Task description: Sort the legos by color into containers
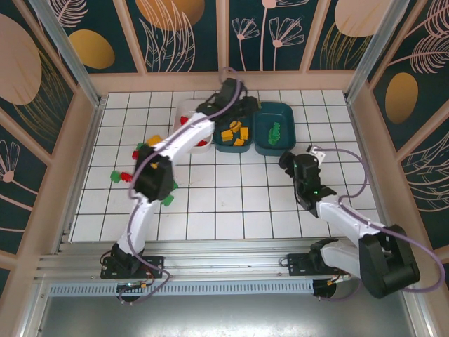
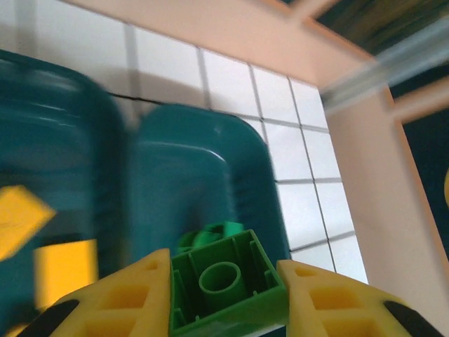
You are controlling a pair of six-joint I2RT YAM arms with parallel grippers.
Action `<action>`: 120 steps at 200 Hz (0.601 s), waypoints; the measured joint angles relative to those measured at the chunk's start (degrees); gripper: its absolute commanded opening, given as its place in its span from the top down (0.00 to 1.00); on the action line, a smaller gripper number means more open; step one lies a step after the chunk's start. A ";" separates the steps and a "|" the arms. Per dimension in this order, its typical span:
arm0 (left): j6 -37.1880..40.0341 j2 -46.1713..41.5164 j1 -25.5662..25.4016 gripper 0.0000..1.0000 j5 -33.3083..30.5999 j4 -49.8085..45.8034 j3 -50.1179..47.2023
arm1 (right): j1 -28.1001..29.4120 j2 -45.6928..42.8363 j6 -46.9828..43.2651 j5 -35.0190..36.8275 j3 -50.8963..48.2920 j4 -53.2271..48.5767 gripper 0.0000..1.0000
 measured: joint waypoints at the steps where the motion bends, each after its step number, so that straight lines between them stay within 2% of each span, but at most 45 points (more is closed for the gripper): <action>1: 0.04 0.37 -0.09 0.70 0.09 -0.09 0.55 | -0.11 -0.24 0.00 0.09 -0.11 0.00 0.14; 21: 1.46 8.83 -1.22 0.68 4.57 -1.99 9.38 | -0.76 -3.45 1.05 0.74 -1.40 0.09 0.13; 56: 2.91 11.65 -1.25 0.63 8.31 -3.41 8.52 | -0.83 -4.42 1.09 0.57 -2.43 0.09 0.13; 71: 3.30 11.65 -1.22 0.57 8.72 -3.34 8.46 | -0.83 -4.20 1.09 0.44 -2.43 0.50 0.13; 104: 3.69 11.65 -1.20 0.32 10.75 -3.13 8.46 | -0.83 -2.99 1.07 -0.50 -2.43 0.94 0.12; 120: 4.22 11.65 -1.20 0.28 12.02 -3.10 8.46 | -0.83 -2.69 1.07 -0.74 -2.43 0.94 0.12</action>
